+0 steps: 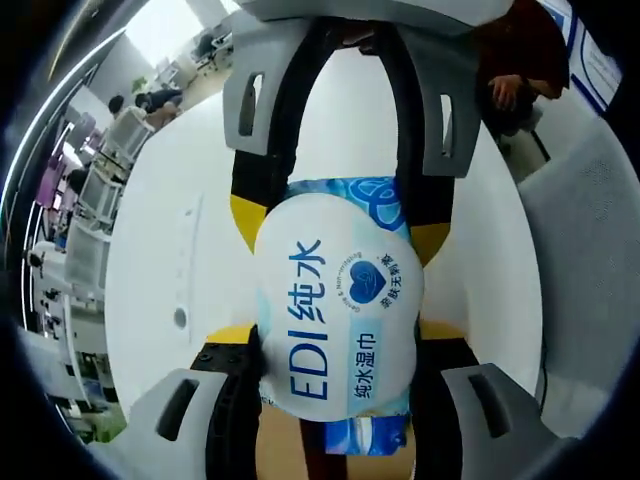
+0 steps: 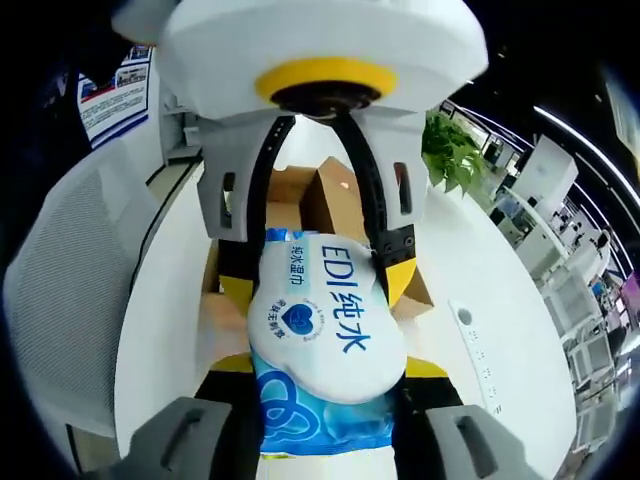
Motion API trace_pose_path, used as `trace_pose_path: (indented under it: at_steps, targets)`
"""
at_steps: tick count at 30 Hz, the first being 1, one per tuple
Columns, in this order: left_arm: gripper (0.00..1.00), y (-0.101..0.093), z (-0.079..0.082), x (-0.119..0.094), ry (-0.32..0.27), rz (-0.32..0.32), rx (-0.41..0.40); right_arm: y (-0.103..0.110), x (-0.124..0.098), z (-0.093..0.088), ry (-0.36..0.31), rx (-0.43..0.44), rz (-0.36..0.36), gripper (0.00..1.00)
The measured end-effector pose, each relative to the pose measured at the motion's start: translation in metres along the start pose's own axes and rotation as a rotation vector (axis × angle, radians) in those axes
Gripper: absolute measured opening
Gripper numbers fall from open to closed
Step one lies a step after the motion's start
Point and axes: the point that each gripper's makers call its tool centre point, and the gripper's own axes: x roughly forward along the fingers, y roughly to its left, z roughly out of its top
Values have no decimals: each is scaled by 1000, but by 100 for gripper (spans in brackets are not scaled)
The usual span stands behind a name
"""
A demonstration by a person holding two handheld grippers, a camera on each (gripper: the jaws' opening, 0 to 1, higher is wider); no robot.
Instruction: Operate the shoe box by opening the lid, removing the specified soft item, and placing it in the target area until the item is outside and the box remains undamaged.
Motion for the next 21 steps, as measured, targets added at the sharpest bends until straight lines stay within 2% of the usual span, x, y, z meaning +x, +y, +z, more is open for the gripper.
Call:
trace_pose_path:
  at_steps: [11,21]
  targets:
    - [59,1,7,20,-3,7,0,-3,4,-22,18,-9,-2,47]
    - [60,-2,-2,43,1,5,-15,2,22,-37,19,-17,9,47]
